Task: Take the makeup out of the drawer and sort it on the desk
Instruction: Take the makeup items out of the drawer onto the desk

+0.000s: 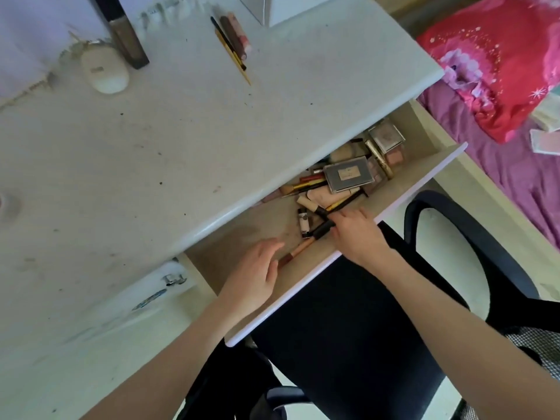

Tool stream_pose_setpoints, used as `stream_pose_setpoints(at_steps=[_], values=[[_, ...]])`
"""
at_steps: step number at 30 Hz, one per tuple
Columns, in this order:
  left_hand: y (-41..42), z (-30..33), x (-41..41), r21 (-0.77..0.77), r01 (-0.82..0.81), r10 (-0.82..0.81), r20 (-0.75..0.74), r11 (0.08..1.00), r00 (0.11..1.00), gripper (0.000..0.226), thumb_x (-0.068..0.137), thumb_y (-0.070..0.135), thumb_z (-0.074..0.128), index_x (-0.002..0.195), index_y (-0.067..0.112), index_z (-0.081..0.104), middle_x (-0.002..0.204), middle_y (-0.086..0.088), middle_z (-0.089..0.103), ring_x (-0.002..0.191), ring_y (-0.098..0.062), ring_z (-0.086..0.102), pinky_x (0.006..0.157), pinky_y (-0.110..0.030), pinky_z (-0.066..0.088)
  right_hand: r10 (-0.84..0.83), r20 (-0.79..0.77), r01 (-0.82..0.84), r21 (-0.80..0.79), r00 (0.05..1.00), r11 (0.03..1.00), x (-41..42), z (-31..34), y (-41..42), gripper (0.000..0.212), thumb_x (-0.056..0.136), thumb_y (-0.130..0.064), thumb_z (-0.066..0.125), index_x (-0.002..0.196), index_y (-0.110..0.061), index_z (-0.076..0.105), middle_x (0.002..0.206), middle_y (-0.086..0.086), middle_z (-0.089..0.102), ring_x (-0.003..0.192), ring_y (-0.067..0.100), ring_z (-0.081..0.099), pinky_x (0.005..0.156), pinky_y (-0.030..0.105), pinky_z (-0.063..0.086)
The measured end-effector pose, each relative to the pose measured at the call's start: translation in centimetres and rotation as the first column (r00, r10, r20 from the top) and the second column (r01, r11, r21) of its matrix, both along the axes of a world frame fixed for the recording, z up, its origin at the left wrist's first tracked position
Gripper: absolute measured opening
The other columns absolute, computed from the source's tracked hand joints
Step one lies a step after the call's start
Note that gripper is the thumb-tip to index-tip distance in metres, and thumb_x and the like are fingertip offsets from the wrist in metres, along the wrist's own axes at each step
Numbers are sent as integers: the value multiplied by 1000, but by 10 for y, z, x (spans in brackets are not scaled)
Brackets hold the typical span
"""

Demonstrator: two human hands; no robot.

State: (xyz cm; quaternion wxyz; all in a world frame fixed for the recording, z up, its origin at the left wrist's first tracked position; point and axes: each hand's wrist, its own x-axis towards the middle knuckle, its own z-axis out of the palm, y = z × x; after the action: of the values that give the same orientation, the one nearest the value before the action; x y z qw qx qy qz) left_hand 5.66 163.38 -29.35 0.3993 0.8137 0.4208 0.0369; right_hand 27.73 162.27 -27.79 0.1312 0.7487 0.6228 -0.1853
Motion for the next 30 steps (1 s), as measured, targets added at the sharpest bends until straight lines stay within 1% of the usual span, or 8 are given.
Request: stream_pose_setpoints(at_steps=[5,10,14,17,22,24,26,30], values=[[25,-30,38,-283,-180,165,-74,942,983,39,98,23,41,136,16,40,135,-4,48,123,-18,46,98,-27,36,-56,-32,53,-97,998,994,11,-11,25,40,92,-20,50,131,-12,44,124,12,53,114,31,51,93,41,40],[35,-48,78,-254,-307,309,-33,917,950,34,95,29,48,125,12,48,106,3,56,89,-7,52,75,-18,38,-101,-83,93,-90,991,992,14,-36,47,35,95,-16,46,128,-7,43,122,16,53,106,34,56,78,39,47],[39,-65,100,-211,-376,382,-15,902,924,30,88,29,60,112,16,49,107,-5,58,94,-19,58,79,-33,50,-43,-10,42,-53,999,998,12,-45,57,27,96,-15,46,122,-11,45,115,16,57,101,35,58,67,37,44],[42,-69,112,-172,-394,390,-57,903,919,37,85,25,63,115,11,46,113,-10,54,100,-24,56,82,-39,50,17,5,-17,-47,1000,999,11,-49,60,36,94,-8,45,129,-12,41,122,17,53,107,35,56,72,39,47],[41,-72,108,-18,-299,286,-244,954,927,35,87,38,57,103,7,55,102,-10,55,90,-26,57,66,-33,43,49,-76,-59,-132,996,990,17,-50,60,43,90,-11,51,131,-6,41,127,17,47,115,33,49,83,39,45],[43,-70,101,-89,-292,266,-233,952,935,38,85,49,56,91,11,57,91,-4,60,82,-22,61,65,-34,49,47,-82,-59,-156,996,986,19,-48,58,40,90,-11,51,128,-5,42,122,16,52,109,31,52,76,35,43],[45,-63,93,-225,-311,272,-188,923,944,31,86,45,56,85,14,52,80,2,59,76,-17,60,65,-31,50,90,-83,-103,-175,993,979,19,-45,56,36,90,-10,47,126,-5,43,117,15,56,102,29,56,71,33,41],[37,-48,82,-275,-190,109,-286,942,952,23,90,33,54,97,13,46,89,-3,57,80,-19,57,70,-33,49,276,-66,-283,-290,959,914,19,-43,54,29,91,-17,46,117,-7,55,124,12,51,105,27,53,77,32,42]])
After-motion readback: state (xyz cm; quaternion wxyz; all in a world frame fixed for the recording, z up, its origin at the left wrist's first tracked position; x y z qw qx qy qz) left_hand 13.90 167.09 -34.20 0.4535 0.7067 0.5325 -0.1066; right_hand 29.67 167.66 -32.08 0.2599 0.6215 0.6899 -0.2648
